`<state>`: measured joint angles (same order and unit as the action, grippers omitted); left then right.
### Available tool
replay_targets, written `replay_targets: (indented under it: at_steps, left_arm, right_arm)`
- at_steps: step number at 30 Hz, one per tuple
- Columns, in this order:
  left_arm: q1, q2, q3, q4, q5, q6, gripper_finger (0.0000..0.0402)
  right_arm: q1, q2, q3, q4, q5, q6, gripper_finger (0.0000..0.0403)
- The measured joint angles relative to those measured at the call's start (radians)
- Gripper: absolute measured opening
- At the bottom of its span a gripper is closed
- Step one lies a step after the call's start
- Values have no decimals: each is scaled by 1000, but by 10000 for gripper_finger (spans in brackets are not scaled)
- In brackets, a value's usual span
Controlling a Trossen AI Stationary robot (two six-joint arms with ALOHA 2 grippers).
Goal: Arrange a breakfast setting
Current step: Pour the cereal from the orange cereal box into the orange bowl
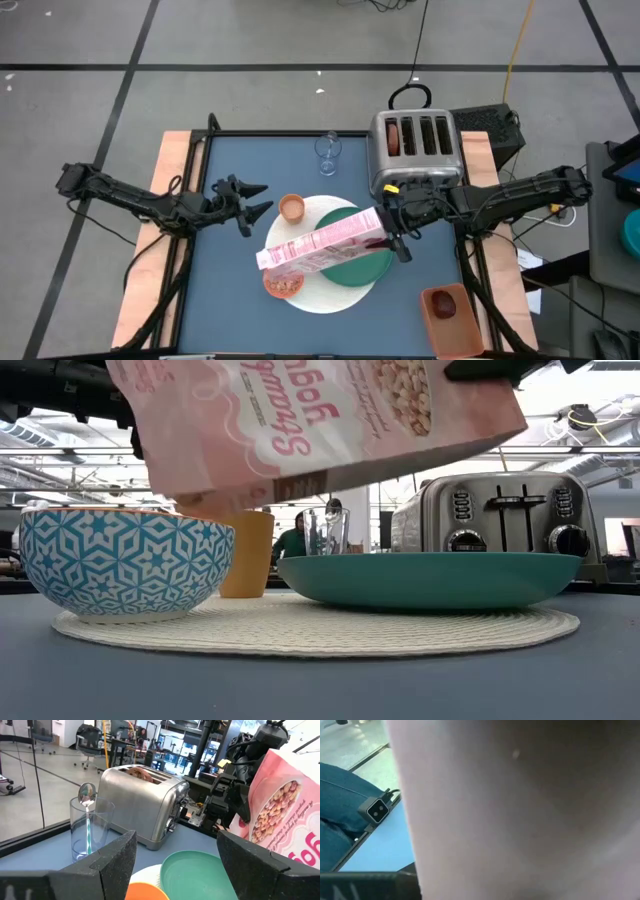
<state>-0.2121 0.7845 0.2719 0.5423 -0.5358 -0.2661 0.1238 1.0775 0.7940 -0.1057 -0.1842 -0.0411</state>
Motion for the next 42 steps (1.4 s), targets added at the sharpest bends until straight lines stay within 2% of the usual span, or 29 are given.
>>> replay_targets:
  at_steps: [42]
  left_arm:
    - [0, 0, 0, 0, 8, 0, 278]
  right_arm:
    - [0, 0, 0, 23, 0, 2, 212]
